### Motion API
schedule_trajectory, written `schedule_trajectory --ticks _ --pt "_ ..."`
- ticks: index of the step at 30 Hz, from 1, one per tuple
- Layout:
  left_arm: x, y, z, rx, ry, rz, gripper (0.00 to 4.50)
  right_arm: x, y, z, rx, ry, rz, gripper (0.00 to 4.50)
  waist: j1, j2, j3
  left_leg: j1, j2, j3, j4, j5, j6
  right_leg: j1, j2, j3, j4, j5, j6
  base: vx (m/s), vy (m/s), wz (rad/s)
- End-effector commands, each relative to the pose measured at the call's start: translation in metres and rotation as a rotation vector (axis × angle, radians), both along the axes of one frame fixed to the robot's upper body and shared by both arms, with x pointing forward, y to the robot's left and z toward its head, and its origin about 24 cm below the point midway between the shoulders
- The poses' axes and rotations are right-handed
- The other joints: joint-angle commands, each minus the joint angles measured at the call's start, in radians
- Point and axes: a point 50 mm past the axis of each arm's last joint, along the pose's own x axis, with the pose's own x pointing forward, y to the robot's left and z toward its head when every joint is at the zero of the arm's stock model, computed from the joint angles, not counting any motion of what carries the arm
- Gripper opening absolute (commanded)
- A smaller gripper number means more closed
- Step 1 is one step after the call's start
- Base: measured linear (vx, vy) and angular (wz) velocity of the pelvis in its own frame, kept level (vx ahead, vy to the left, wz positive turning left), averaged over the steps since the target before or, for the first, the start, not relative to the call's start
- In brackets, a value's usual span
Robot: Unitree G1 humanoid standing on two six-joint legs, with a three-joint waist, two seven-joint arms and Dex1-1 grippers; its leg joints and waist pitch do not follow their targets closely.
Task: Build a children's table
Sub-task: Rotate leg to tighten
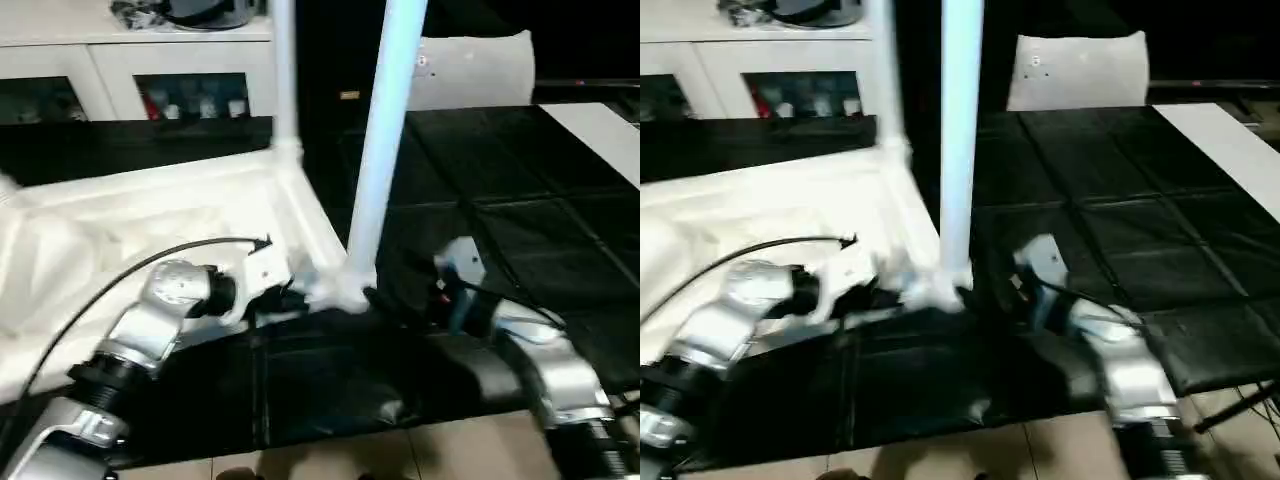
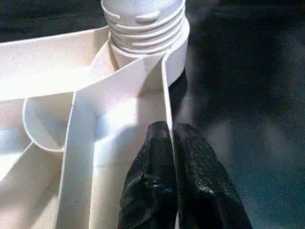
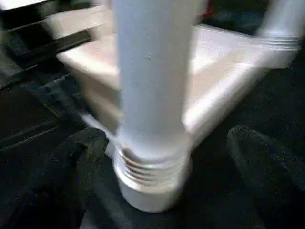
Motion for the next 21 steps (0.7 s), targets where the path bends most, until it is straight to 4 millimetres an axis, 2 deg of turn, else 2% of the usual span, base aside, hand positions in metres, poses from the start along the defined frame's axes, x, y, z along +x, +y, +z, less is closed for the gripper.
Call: schedule_trajectory --ticks 1,6,10,11,13,17,21 --pt "-0.007 -0.008 0.001 0.040 0.033 -0.167 0.00 -0.004 0.002 0.005 -0.042 0.007 0.125 4.48 -0.001 0.000 -0.060 0.005 0.036 -0.006 -0.069 -0.190 0.060 0.055 -0.077 0.067 -0.073 -0.299 -0.144 0.000 0.000 0.00" --pt "-0.007 -0.008 0.003 0.065 0.049 -0.250 0.00 -0.007 0.005 0.001 -0.111 0.023 0.236 4.48 0.009 -0.003 -0.059 0.003 0.036 -0.006 -0.068 -0.195 0.053 0.054 -0.079 0.066 -0.074 -0.329 -0.138 0.000 0.000 0.00" --pt "-0.006 -0.009 0.005 0.074 0.053 -0.293 0.00 -0.005 0.007 -0.001 -0.150 0.023 0.274 4.48 0.015 -0.004 -0.059 0.007 0.035 -0.005 -0.067 -0.202 0.043 0.051 -0.081 0.065 -0.079 -0.374 -0.124 0.000 0.000 0.00" --pt "-0.006 -0.010 0.006 0.073 0.050 -0.299 0.00 -0.004 0.008 -0.001 -0.155 0.019 0.276 4.48 0.016 -0.008 -0.060 0.007 0.036 -0.005 -0.068 -0.199 0.043 0.052 -0.081 0.065 -0.078 -0.372 -0.120 0.000 0.000 0.00" --pt "-0.006 -0.012 0.008 0.078 0.053 -0.325 0.00 -0.002 0.012 0.000 -0.141 0.029 0.292 4.48 0.016 -0.006 -0.061 0.005 0.037 -0.006 -0.067 -0.192 0.043 0.053 -0.081 0.065 -0.075 -0.359 -0.125 0.000 0.000 0.00" --pt "-0.007 -0.013 0.008 0.075 0.063 -0.345 0.00 0.001 0.014 0.001 -0.129 0.037 0.307 4.10 0.018 -0.005 -0.064 0.004 0.039 -0.005 -0.065 -0.169 0.048 0.053 -0.079 0.066 -0.066 -0.290 -0.146 0.000 0.000 0.00" --pt "-0.008 -0.013 0.007 0.075 0.069 -0.358 0.00 0.000 0.016 0.000 -0.125 0.069 0.342 3.85 0.019 -0.006 -0.066 0.001 0.038 -0.004 -0.064 -0.158 0.053 0.057 -0.080 0.065 -0.061 -0.265 -0.157 0.000 0.000 0.00"
